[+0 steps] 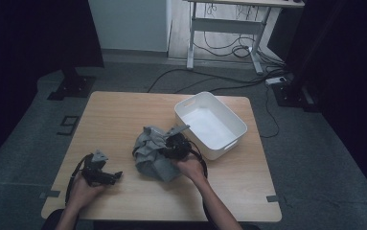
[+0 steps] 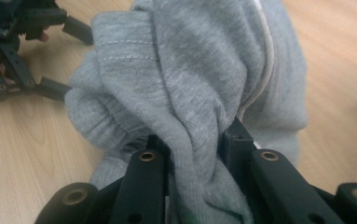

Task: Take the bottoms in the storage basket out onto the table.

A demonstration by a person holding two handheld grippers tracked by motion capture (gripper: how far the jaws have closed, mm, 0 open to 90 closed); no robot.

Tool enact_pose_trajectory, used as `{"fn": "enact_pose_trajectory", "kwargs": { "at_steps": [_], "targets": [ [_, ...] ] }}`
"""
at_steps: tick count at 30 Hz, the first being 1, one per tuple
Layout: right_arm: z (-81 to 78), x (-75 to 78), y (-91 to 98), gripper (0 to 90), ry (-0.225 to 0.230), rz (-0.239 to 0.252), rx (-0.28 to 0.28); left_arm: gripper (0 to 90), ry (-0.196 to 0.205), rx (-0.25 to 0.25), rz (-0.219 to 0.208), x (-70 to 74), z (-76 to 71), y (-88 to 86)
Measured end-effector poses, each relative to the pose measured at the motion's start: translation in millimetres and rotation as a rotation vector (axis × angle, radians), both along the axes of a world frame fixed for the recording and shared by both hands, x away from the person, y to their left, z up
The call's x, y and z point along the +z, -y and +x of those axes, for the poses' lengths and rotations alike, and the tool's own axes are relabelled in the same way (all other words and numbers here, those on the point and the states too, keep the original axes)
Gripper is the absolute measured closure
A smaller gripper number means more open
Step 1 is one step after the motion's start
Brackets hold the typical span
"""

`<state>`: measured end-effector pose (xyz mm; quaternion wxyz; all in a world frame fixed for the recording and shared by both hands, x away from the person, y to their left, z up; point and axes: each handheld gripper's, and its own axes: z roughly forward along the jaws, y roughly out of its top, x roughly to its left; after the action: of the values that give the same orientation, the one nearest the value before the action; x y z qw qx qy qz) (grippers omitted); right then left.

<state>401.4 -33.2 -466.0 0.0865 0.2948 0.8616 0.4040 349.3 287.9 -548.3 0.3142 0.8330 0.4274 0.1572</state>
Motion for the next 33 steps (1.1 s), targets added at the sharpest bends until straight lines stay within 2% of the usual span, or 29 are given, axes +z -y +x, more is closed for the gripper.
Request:
{"fn": "enact_pose_trajectory", "kwargs": {
  "at_steps": [1, 4, 6, 7, 9, 13, 14, 15, 16, 17, 21, 24, 25, 30, 33],
  "targets": [
    [0.0, 0.0, 0.0, 73.8, 0.0, 0.0, 0.0, 0.0, 0.0, 0.0, 0.0, 0.0, 0.0, 0.0],
    [-0.7, -17.5, -2.4, 73.4, 0.0, -0.03, 0.008, 0.0, 0.0, 0.001, -0.001, 0.0, 0.0, 0.1],
    [-0.9, -21.1, -3.1, 73.3, -0.001, -0.039, 0.009, 0.0, 0.0, 0.001, 0.0, 0.0, 0.0, 0.0],
    [-1.4, -31.9, -4.7, 73.2, -0.006, -0.067, 0.004, 0.0, 0.0, 0.0, 0.001, 0.1, 0.0, 0.0],
    [-0.3, -39.2, -2.8, 73.1, -0.021, -0.054, -0.007, 0.0, -0.001, 0.001, 0.0, 0.1, -0.1, 0.0],
    [0.9, -42.6, 0.0, 72.1, -0.032, -0.041, -0.015, 0.0, -0.002, 0.001, -0.002, 0.0, -0.1, 0.1],
    [0.6, -41.9, 0.3, 70.7, -0.034, -0.039, -0.016, 0.0, -0.002, 0.001, -0.001, 0.1, -0.1, 0.1],
    [-0.3, -39.1, -0.2, 62.4, -0.036, -0.043, -0.014, 0.0, -0.001, 0.001, 0.0, 0.1, -0.1, 0.0],
    [-0.3, -39.1, -0.2, 62.4, -0.036, -0.043, -0.014, 0.0, -0.001, 0.0, 0.001, 0.1, 0.0, 0.0],
    [-1.1, -35.5, -1.5, 47.5, -0.036, -0.05, -0.013, 0.0, -0.001, 0.0, 0.0, 0.1, 0.0, 0.0],
    [-3.5, -27.6, -1.2, 28.4, -0.025, -0.058, -0.011, 0.0, 0.0, 0.0, 0.0, 0.0, 0.0, 0.0],
    [-5.9, -22.4, 1.4, 24.7, -0.004, -0.059, -0.016, 0.0, 0.001, 0.001, -0.001, -0.1, 0.0, 0.1],
    [-8.6, -16.8, 5.7, 18.7, 0.0, -0.051, -0.021, 0.0, -0.001, 0.0, 0.001, 0.1, 0.0, -0.1],
    [-14.8, -7.5, 15.9, 13.9, 0.0, -0.036, -0.03, 0.0, -0.001, 0.0, 0.001, 0.1, 0.0, 0.0],
    [-25.2, 0.3, 31.0, 13.1, -0.013, -0.023, -0.043, 0.0, -0.001, -0.003, 0.0, 0.1, -0.5, 0.1]
  ]
}}
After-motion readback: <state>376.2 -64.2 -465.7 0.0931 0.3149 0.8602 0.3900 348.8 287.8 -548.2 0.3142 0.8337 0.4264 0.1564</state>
